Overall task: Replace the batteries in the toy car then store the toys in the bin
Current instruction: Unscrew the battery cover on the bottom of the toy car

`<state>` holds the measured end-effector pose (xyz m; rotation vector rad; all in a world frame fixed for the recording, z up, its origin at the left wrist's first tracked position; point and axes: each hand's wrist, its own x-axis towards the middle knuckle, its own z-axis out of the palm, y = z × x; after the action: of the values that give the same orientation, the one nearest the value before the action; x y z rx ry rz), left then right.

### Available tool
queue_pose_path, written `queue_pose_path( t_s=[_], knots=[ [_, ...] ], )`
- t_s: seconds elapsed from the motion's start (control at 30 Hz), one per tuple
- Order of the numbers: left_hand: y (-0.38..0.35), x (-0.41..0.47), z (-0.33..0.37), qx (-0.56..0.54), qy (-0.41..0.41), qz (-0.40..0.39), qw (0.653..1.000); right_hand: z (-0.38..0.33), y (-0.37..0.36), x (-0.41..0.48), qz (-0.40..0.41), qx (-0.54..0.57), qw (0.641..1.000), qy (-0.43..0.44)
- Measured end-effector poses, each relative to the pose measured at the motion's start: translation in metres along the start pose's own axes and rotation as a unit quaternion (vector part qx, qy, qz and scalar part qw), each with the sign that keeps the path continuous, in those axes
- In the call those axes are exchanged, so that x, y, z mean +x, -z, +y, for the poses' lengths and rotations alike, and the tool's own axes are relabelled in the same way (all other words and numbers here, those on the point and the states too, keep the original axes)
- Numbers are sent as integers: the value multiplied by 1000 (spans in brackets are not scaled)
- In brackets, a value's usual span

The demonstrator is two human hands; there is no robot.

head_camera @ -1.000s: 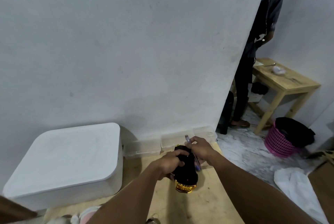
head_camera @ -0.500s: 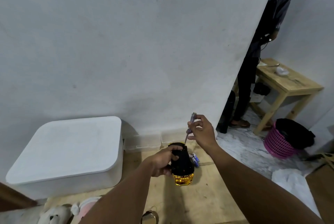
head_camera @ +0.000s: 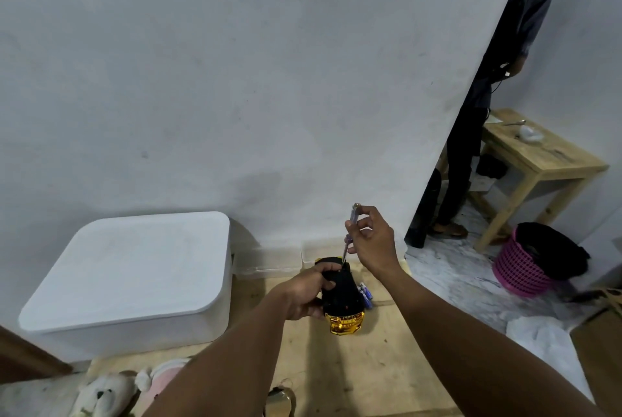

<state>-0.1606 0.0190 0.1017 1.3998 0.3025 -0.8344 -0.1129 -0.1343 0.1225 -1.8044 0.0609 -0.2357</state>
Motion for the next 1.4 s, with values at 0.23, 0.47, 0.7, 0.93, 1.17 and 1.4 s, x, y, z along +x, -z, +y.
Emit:
queue_pose_path(
  t_s=[0.23, 0.47, 0.7, 0.93, 1.17, 1.4],
  knots=[
    [5, 1, -2, -12, -2, 0, 1000, 4, -3, -3, 4, -8, 1000, 3],
    [9, 2, -3, -13, -6, 1, 1000, 3, -7, -4, 15, 6, 1000, 8],
    [10, 6, -5, -21, -9, -5, 1000, 3, -12, -5, -5, -8, 1000, 20],
    [12, 9, -4, -26, -9, -9, 1000, 11, -13, -1, 11, -39, 998, 47],
    [12, 7, -2, -23, -5, -5, 1000, 12, -16, 4, 9, -59, 996, 63],
    [16, 9, -3, -27, -6, -3, 1000, 13, -18, 3, -21, -69, 994, 81]
  ],
)
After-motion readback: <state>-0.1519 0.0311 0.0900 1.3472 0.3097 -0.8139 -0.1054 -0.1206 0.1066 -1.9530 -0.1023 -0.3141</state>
